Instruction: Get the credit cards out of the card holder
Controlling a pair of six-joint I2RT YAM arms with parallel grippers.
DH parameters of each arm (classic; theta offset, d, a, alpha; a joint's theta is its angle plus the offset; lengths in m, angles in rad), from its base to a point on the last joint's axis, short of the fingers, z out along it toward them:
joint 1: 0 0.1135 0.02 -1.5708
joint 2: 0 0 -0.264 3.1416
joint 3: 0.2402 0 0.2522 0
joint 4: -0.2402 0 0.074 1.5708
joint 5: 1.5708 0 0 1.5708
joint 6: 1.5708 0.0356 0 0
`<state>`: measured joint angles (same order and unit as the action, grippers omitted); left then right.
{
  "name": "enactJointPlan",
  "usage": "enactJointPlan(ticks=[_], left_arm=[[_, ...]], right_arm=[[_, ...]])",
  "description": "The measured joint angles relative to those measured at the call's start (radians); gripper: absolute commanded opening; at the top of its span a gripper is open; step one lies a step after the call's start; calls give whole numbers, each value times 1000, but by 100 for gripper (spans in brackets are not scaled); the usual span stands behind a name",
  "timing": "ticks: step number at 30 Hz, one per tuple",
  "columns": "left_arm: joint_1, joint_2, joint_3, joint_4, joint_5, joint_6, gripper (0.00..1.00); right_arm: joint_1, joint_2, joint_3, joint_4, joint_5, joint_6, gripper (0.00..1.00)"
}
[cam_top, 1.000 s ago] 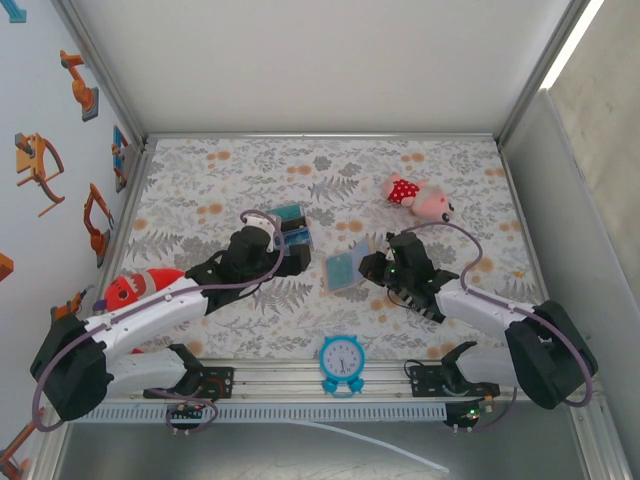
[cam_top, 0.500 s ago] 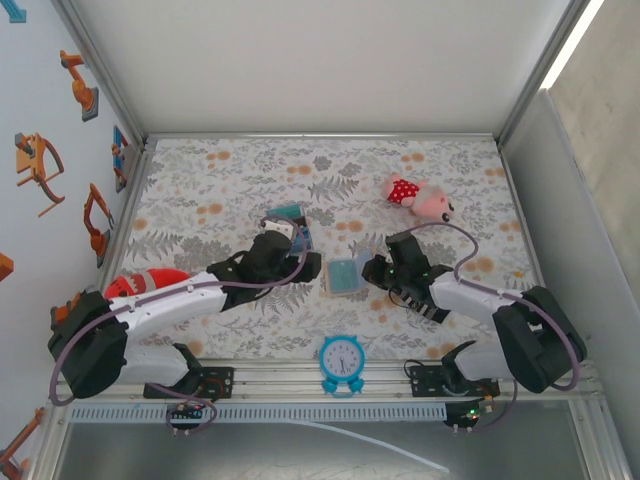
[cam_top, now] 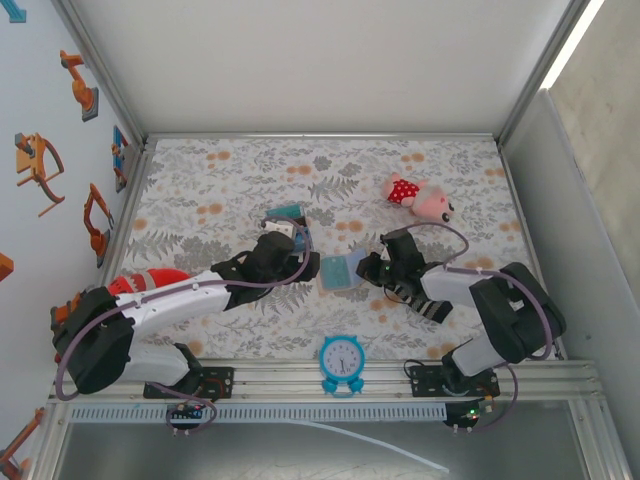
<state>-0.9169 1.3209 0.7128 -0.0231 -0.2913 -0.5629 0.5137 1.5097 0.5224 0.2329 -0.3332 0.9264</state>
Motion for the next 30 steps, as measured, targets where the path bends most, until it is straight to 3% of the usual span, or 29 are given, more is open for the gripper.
enactJointPlan(ticks=[6, 10, 15, 18, 22, 30], left_arm=[[0, 0, 0, 0, -18, -14, 97], [0, 0, 0, 0, -32, -23, 97], [0, 0, 0, -1, -57, -38, 97], [0, 0, 0, -8, -74, -56, 97], [1, 1, 0, -23, -88, -93, 97], [7, 23, 0, -30, -91, -164, 97]], right_arm=[[0, -7, 65, -96, 15, -50, 47], [-2, -58, 105, -221, 71, -97, 57], [-7, -171, 134, -380, 169, -141, 57], [-8, -245, 145, -464, 231, -157, 51], [-8, -336, 148, -554, 299, -169, 49], [-6, -456, 154, -665, 350, -169, 47]])
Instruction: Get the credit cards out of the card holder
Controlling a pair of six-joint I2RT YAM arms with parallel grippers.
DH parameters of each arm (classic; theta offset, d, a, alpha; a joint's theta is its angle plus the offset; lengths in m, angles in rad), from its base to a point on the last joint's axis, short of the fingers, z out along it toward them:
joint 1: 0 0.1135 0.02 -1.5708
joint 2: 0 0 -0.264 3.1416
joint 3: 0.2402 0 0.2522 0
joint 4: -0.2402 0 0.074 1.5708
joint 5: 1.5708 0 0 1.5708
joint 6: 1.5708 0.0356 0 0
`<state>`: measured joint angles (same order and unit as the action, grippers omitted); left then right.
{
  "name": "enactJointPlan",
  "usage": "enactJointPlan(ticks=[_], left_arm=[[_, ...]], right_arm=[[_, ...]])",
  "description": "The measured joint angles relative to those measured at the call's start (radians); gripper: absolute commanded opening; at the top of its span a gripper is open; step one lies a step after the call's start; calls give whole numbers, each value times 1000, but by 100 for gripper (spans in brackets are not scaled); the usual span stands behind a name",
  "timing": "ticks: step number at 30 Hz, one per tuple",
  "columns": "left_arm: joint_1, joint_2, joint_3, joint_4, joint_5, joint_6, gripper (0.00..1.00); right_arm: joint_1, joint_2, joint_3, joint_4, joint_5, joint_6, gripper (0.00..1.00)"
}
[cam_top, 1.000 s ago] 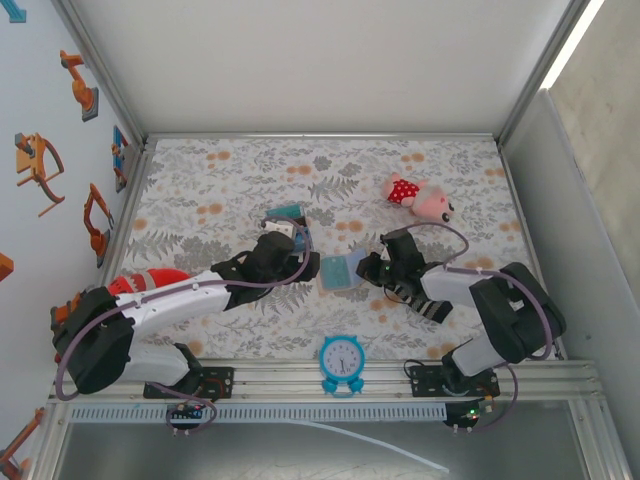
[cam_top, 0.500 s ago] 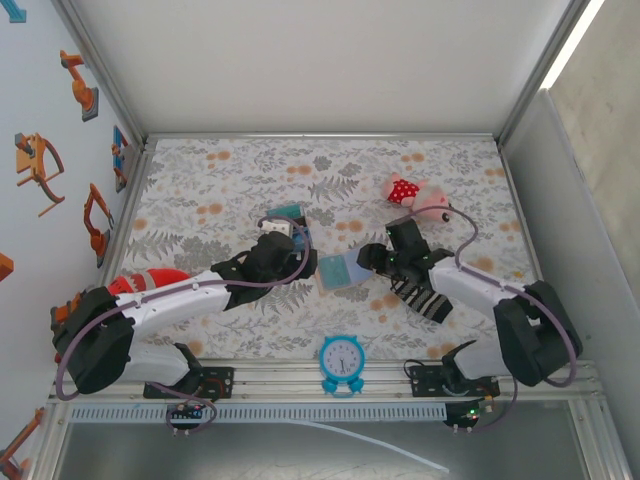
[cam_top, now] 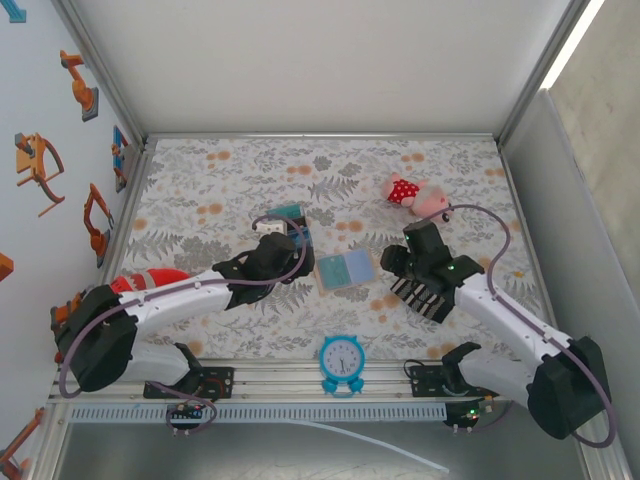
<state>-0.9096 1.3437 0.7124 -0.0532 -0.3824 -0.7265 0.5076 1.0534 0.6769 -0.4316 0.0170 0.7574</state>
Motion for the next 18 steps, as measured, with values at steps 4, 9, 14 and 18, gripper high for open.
enactJointPlan(ticks=[4, 9, 14, 18], left_arm=[[9, 26, 0, -20, -4, -24, 97], [15, 50, 0, -33, -12, -47, 97], [18, 66, 0, -34, -14, -59, 97], [25, 78, -3, -32, -13, -70, 97]], right_arm=[[21, -35, 7, -5, 0, -1, 46], [85, -6, 27, 8, -11, -11, 47], [142, 104, 65, 45, -31, -21, 46], [163, 192, 103, 71, -65, -28, 46]])
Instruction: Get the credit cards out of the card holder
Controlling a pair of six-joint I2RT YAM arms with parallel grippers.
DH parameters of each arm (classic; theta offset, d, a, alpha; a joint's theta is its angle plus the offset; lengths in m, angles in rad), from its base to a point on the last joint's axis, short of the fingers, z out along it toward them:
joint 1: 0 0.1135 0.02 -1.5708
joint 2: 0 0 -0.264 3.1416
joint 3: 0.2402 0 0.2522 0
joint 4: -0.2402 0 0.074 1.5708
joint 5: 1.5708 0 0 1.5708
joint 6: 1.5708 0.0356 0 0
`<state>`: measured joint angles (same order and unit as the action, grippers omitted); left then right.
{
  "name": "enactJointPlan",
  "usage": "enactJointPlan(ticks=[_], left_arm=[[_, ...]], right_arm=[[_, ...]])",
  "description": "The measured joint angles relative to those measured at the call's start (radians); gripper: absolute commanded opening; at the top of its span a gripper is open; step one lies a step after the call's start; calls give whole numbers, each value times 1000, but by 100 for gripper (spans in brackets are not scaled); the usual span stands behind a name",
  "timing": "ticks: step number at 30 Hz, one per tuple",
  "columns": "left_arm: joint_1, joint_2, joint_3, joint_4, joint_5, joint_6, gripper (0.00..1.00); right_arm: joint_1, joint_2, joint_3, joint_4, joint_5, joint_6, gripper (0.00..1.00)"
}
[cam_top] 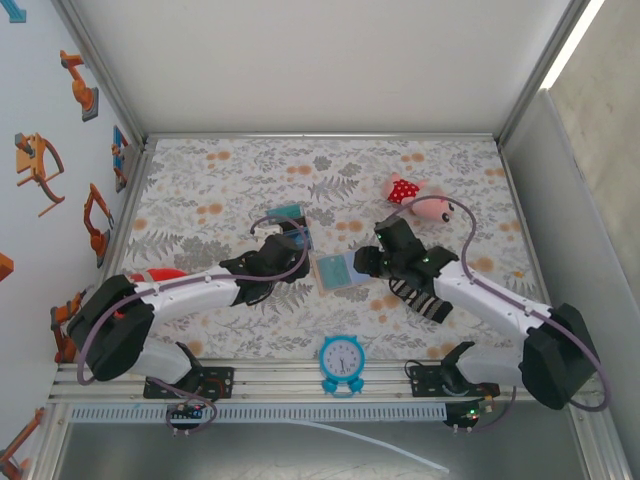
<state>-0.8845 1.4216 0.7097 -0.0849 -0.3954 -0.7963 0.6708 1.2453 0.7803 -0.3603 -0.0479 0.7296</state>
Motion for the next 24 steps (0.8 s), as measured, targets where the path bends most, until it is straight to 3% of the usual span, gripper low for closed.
enactJointPlan(ticks=[14, 18, 24], left_arm=[[2, 146, -8, 69, 69, 16, 97], [1, 170, 3, 77, 82, 32, 97], [-1, 212, 45, 93, 102, 53, 97]], right_arm=[[-10, 265, 24, 136, -172, -21, 29], [-35, 285, 24, 174, -218, -21, 24], [-71, 299, 24, 225, -269, -20, 24]])
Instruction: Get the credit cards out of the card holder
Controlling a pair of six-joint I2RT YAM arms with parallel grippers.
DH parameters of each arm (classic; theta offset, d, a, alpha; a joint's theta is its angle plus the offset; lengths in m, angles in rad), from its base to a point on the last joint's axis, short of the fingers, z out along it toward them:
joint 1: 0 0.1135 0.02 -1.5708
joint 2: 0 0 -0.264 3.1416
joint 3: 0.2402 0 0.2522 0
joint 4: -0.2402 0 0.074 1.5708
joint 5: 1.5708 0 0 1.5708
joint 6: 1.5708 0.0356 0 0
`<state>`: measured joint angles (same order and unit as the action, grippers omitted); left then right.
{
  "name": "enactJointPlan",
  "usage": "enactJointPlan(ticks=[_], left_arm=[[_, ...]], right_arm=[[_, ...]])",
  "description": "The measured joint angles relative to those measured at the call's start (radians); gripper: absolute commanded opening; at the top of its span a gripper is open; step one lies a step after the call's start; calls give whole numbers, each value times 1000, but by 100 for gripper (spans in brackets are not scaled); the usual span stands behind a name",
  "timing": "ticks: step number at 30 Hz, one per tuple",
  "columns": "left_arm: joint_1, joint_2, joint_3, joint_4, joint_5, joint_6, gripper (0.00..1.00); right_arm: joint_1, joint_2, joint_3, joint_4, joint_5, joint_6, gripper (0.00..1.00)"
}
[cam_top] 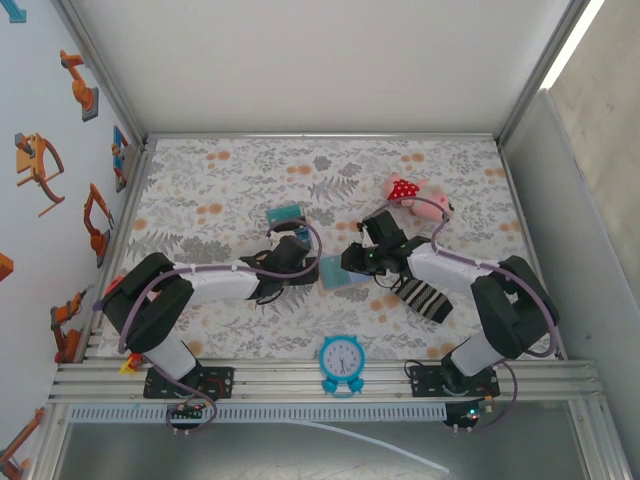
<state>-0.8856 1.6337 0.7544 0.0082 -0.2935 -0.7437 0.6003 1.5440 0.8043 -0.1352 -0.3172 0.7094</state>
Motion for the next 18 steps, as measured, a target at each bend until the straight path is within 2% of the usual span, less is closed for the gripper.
enactJointPlan(ticks=[18], left_arm=[[-20, 59, 59, -1, 10, 46, 97]], right_arm=[[-42, 71, -39, 95, -58, 11, 26]])
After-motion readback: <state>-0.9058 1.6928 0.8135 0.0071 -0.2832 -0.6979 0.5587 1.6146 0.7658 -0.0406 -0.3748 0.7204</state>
